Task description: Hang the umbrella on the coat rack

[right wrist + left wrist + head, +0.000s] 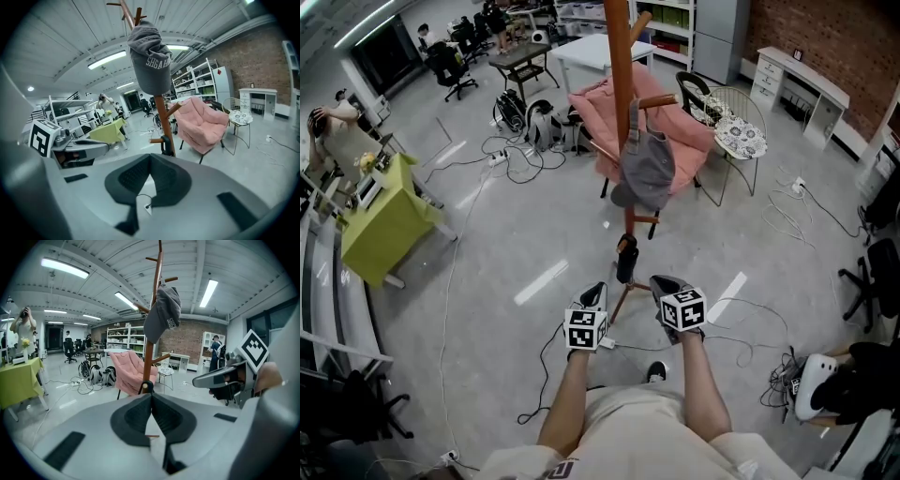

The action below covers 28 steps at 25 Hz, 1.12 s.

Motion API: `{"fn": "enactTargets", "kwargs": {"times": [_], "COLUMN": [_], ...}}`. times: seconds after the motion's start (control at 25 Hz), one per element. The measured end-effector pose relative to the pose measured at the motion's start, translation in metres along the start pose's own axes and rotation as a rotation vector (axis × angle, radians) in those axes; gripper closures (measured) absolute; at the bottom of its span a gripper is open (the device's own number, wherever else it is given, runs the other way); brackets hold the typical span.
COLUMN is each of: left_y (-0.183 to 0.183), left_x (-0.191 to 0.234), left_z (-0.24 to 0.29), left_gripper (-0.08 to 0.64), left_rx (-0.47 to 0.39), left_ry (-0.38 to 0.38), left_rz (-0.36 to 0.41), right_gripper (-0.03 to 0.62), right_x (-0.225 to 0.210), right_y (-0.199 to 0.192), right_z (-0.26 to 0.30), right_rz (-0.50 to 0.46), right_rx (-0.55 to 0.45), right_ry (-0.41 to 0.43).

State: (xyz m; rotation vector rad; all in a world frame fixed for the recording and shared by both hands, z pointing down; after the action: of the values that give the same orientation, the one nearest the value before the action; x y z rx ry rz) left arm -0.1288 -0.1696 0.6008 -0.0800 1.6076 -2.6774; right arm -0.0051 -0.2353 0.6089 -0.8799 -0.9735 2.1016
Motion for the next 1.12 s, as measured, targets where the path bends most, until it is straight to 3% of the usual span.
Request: {"fn": "enactTargets", "kwargs": {"times": [1.12], "left_y": [-0.0083], "left_x": [0.0005], "left_z": [0.0008], "left_gripper": [0.552], "left_rx": [0.019], "left_ry": [-0.003], "left_rz": [-0.014], "right_gripper": [0.588], "right_x": [0.0003], "right_y": [-0.0044], "right_z": [0.0007], "right_rz": [-0.004], "right_rx": [0.023], "right_ry": [0.019]}}
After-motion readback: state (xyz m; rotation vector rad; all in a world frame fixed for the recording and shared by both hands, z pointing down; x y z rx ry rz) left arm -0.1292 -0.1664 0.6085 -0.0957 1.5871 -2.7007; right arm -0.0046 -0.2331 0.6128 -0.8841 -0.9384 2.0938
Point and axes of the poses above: the fingertips, and each gripper's own axes: z forward along the fingers, x to its left, y out of its top, the point moved 1 cm from there along -z, backward along the fingers, and after that the axes turned 2 degrees about x, right-handed, at the moved point
